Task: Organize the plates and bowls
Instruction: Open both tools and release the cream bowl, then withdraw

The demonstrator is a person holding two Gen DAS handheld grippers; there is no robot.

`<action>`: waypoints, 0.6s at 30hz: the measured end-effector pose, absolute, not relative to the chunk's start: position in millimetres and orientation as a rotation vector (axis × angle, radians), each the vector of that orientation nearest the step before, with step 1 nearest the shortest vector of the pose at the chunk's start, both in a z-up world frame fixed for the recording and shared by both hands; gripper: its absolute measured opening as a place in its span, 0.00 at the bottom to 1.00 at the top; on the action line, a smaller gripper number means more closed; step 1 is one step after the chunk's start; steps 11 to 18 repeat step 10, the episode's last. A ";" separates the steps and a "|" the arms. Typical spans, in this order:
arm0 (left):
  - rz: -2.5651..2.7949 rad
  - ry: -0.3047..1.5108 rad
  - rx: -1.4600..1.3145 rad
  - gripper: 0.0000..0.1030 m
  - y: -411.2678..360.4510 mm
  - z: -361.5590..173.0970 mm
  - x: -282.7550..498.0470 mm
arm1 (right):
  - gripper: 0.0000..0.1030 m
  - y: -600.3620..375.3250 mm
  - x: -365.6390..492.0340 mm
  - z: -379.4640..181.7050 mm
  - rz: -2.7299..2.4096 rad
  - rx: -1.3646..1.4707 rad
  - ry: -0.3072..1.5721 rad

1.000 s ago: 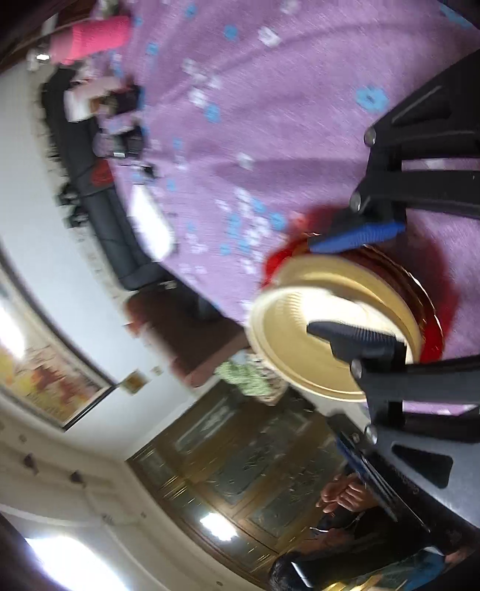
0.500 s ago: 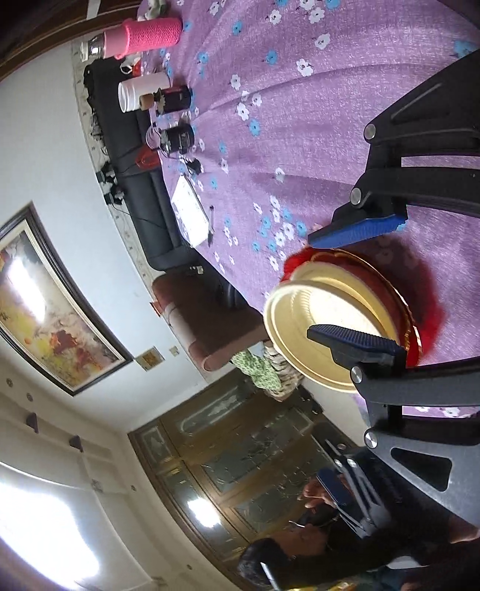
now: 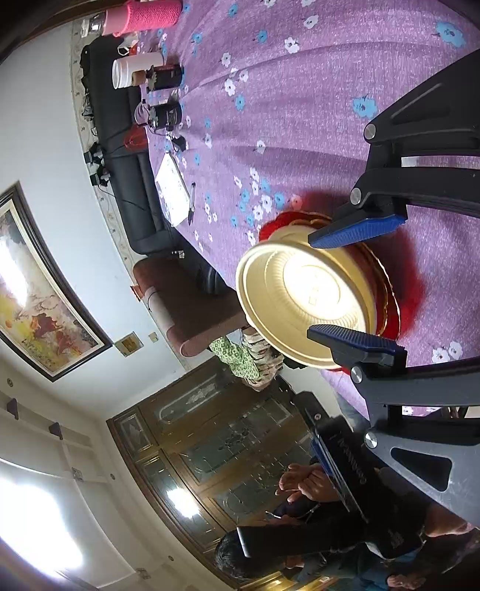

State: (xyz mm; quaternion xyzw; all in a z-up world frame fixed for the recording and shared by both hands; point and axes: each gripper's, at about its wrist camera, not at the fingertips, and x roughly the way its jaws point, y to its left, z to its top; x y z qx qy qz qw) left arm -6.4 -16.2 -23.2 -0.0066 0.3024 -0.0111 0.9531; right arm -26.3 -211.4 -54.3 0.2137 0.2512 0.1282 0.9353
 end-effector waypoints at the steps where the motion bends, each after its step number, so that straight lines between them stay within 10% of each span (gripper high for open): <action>1: -0.021 0.617 -0.017 0.90 -16.5 -23.3 -5.7 | 0.44 -210.2 -25.8 -53.8 0.264 0.436 0.514; 18: -0.029 0.644 -0.024 0.90 -15.5 -26.8 -3.7 | 0.48 -196.4 -24.2 -47.0 0.254 0.403 0.515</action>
